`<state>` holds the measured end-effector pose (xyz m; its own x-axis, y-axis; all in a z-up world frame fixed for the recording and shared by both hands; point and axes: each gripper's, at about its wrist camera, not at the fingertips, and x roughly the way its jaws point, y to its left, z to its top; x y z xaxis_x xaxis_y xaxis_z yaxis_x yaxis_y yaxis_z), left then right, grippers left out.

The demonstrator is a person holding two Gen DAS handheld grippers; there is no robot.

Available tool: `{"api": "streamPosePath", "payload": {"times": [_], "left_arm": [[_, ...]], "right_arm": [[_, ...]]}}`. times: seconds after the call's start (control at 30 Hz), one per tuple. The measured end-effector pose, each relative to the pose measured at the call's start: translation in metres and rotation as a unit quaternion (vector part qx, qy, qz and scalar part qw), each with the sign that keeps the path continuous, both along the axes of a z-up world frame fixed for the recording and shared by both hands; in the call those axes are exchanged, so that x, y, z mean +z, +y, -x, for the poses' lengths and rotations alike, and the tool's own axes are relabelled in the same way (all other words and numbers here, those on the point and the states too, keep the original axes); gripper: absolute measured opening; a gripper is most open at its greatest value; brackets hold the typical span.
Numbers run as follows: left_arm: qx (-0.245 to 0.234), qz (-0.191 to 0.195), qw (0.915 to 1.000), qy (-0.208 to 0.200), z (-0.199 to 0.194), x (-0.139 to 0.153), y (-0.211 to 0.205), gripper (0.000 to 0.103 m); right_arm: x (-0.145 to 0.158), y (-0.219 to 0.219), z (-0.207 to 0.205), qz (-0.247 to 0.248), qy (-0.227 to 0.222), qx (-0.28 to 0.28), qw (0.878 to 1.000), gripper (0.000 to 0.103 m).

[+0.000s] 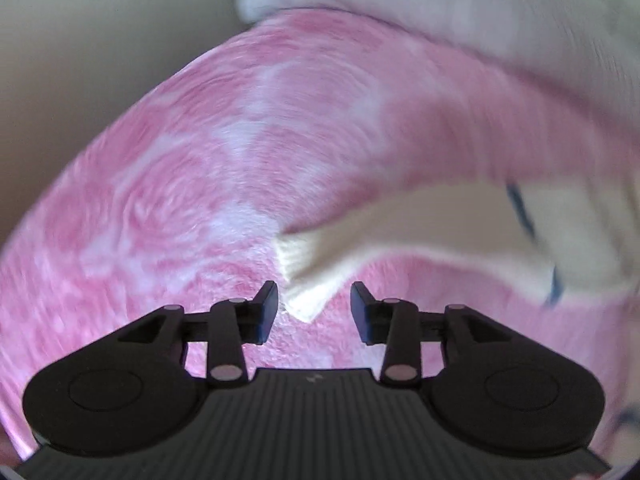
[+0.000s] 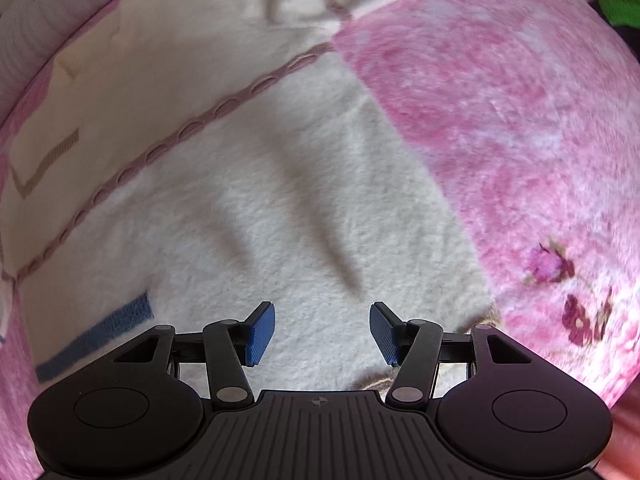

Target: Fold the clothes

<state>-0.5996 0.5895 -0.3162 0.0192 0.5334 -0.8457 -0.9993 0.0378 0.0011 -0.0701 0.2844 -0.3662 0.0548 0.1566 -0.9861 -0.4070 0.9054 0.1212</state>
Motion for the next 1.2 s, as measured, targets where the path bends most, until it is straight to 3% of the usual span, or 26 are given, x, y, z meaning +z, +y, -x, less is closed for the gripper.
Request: {"api": "streamPosePath", "payload": {"times": [0.07, 0.13, 0.23, 0.27, 0.3, 0.33, 0.37, 0.43, 0.47, 0.57, 0.63, 0.7, 0.8, 0.87, 0.97, 1.03, 1.1, 1.2], "left_arm": [[0.074, 0.028, 0.9943, -0.071, 0.029, -0.004, 0.012, 0.043], [0.151, 0.068, 0.9744, -0.152, 0.056, -0.021, 0.028, 0.042], [0.218, 0.086, 0.9461, -0.224, 0.066, -0.042, 0.041, 0.043], [0.212, 0.082, 0.9505, -0.212, 0.059, -0.043, 0.045, 0.046], [0.187, 0.078, 0.9622, -0.182, 0.047, -0.041, 0.049, 0.041], [0.160, 0.072, 0.9730, -0.150, 0.035, -0.040, 0.054, 0.030], [0.127, 0.064, 0.9827, -0.119, 0.023, -0.039, 0.057, 0.006], [0.070, 0.031, 0.9942, -0.076, 0.004, -0.028, 0.056, 0.005], [0.051, -0.003, 0.9971, -0.055, -0.003, -0.018, 0.054, 0.004], [-0.006, -0.125, 0.9921, 0.006, -0.017, 0.018, 0.045, 0.005], [-0.042, -0.154, 0.9860, 0.049, -0.022, 0.026, 0.039, 0.006], [-0.077, -0.128, 0.9835, 0.102, -0.025, 0.007, 0.039, 0.008], [-0.088, -0.034, 0.9815, 0.166, -0.022, -0.045, 0.042, 0.012], [-0.091, -0.068, 0.9744, 0.194, -0.027, -0.051, 0.032, 0.018], [-0.056, -0.067, 0.9761, 0.199, -0.032, -0.040, 0.025, 0.021], [-0.008, -0.050, 0.9885, 0.142, -0.021, -0.027, 0.012, 0.024], [0.030, -0.031, 0.9956, 0.083, -0.012, -0.014, -0.003, 0.029], [-0.020, 0.028, 0.9992, -0.020, -0.027, -0.008, -0.056, 0.030]], "right_arm": [[-0.001, -0.001, 0.000, 0.001, -0.001, 0.000, 1.000, 0.056], [-0.002, -0.003, -0.001, 0.001, -0.003, 0.001, 1.000, 0.056], [-0.004, -0.002, 0.004, 0.005, 0.001, 0.003, 1.000, 0.056], [-0.006, -0.002, 0.003, 0.006, 0.002, 0.005, 1.000, 0.056], [-0.009, -0.002, 0.003, 0.007, 0.003, 0.007, 1.000, 0.056], [-0.009, -0.002, 0.004, 0.010, 0.002, 0.009, 1.000, 0.056], [-0.009, -0.003, 0.005, 0.012, 0.001, 0.010, 1.000, 0.056], [-0.009, -0.003, 0.004, 0.016, 0.001, 0.008, 1.000, 0.056], [-0.009, -0.003, 0.003, 0.016, 0.001, 0.006, 1.000, 0.056], [-0.008, -0.002, 0.000, 0.015, -0.007, 0.005, 1.000, 0.056], [-0.007, -0.001, 0.000, 0.015, -0.011, 0.004, 1.000, 0.056], [-0.008, -0.002, 0.000, 0.015, -0.012, 0.000, 1.000, 0.056], [-0.014, -0.001, 0.002, 0.015, -0.007, -0.009, 1.000, 0.056], [-0.015, -0.002, 0.005, 0.013, -0.005, -0.007, 1.000, 0.056], [-0.012, -0.007, 0.008, 0.006, -0.010, 0.004, 1.000, 0.056], [-0.008, -0.015, 0.006, 0.001, -0.016, 0.005, 1.000, 0.056], [-0.005, -0.027, 0.004, -0.006, -0.020, -0.003, 1.000, 0.056], [-0.001, -0.051, -0.001, -0.024, -0.024, -0.024, 0.999, 0.056]]}}
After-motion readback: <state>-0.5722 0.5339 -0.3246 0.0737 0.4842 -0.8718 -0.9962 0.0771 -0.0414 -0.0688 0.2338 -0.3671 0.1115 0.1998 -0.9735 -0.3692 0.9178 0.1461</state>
